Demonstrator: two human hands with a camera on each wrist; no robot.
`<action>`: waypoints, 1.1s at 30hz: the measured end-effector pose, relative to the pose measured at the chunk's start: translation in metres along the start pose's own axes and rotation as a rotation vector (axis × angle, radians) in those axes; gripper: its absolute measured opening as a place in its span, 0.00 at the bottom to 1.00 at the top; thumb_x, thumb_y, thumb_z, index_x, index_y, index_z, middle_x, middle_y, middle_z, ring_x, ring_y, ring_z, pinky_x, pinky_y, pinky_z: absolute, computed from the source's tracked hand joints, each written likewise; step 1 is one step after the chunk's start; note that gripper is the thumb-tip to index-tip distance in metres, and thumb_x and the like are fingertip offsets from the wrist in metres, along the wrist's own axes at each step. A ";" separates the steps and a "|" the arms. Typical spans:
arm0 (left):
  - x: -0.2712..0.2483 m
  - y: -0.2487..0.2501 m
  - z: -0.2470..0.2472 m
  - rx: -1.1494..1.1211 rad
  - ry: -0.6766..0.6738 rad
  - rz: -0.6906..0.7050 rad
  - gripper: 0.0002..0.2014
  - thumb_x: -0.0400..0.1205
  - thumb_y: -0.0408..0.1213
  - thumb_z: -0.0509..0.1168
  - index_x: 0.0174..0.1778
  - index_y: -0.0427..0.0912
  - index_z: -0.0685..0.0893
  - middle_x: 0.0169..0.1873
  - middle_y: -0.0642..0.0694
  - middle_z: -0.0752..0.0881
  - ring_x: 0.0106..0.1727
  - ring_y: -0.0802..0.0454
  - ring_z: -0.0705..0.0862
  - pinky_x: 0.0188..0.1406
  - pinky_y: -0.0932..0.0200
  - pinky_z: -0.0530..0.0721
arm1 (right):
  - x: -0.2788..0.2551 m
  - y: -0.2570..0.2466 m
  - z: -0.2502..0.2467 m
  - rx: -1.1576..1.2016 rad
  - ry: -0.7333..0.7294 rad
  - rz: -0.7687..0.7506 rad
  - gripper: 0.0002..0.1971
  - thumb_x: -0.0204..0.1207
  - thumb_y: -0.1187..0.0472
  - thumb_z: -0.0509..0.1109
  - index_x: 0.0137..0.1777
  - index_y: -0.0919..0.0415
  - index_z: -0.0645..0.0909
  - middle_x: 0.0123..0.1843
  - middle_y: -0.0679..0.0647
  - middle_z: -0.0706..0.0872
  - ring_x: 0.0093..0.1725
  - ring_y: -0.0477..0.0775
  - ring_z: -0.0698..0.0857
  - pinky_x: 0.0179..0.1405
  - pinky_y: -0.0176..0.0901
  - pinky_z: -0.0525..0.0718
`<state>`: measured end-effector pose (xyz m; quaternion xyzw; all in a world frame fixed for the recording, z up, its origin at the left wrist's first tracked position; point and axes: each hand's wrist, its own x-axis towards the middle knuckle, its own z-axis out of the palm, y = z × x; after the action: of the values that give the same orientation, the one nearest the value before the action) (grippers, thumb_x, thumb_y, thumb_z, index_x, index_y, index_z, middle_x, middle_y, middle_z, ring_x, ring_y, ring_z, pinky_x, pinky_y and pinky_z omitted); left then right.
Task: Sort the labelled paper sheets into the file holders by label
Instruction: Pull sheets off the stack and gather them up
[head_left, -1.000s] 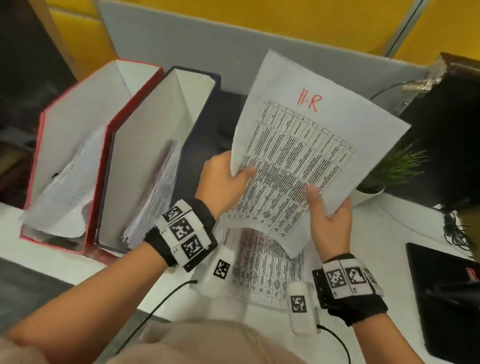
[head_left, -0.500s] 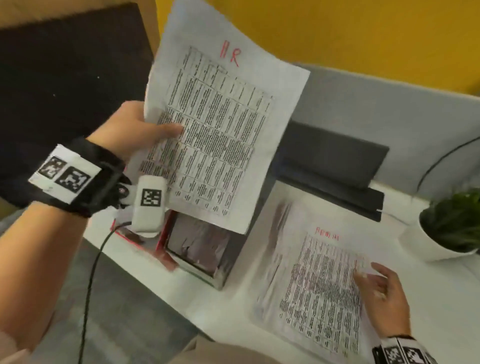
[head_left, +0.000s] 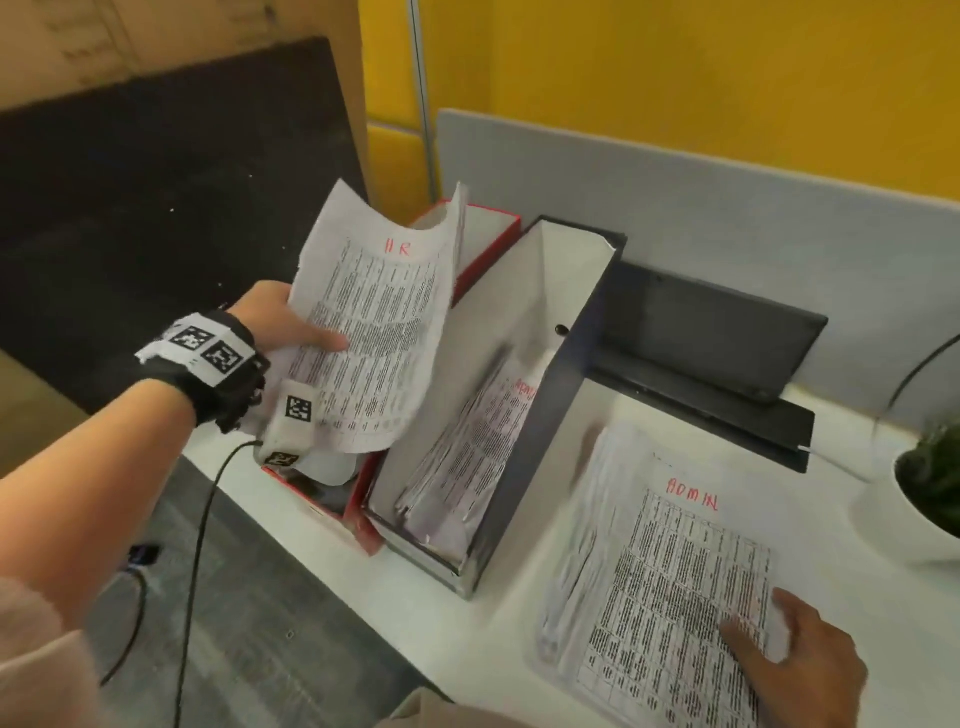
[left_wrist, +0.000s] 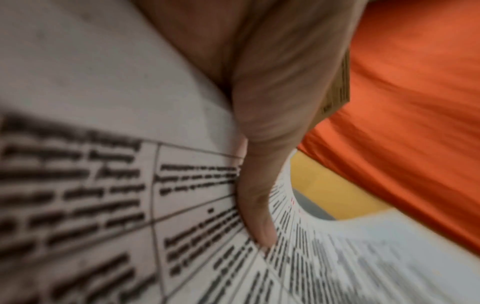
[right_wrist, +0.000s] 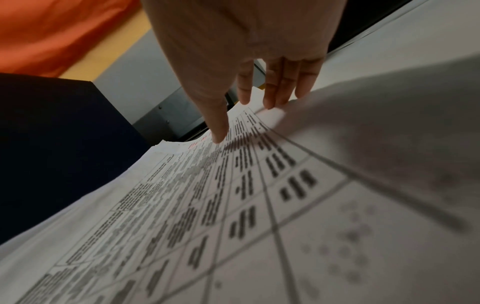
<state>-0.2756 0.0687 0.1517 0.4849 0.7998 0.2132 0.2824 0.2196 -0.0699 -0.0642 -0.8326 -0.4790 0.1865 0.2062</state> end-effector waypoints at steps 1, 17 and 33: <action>0.002 0.000 0.006 0.047 0.023 0.028 0.24 0.63 0.36 0.81 0.55 0.44 0.84 0.51 0.45 0.87 0.53 0.45 0.84 0.57 0.46 0.82 | 0.000 0.002 0.002 -0.028 -0.007 0.016 0.39 0.52 0.52 0.86 0.65 0.63 0.80 0.57 0.71 0.85 0.61 0.70 0.81 0.68 0.62 0.73; 0.039 0.004 0.078 0.705 -0.132 0.071 0.32 0.69 0.44 0.78 0.66 0.35 0.77 0.57 0.40 0.84 0.56 0.42 0.82 0.54 0.53 0.79 | 0.003 -0.005 -0.004 -0.058 -0.091 0.268 0.57 0.51 0.46 0.86 0.79 0.63 0.61 0.70 0.74 0.68 0.71 0.72 0.66 0.71 0.63 0.66; -0.049 0.119 0.088 -0.234 0.113 0.599 0.03 0.81 0.36 0.66 0.49 0.46 0.83 0.46 0.50 0.85 0.43 0.59 0.82 0.45 0.70 0.80 | 0.007 -0.002 -0.005 -0.004 -0.125 0.251 0.57 0.53 0.50 0.86 0.79 0.63 0.58 0.72 0.69 0.65 0.73 0.69 0.63 0.71 0.63 0.67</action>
<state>-0.1219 0.0827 0.1709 0.6503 0.6059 0.4040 0.2162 0.2234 -0.0639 -0.0596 -0.8732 -0.3832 0.2614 0.1495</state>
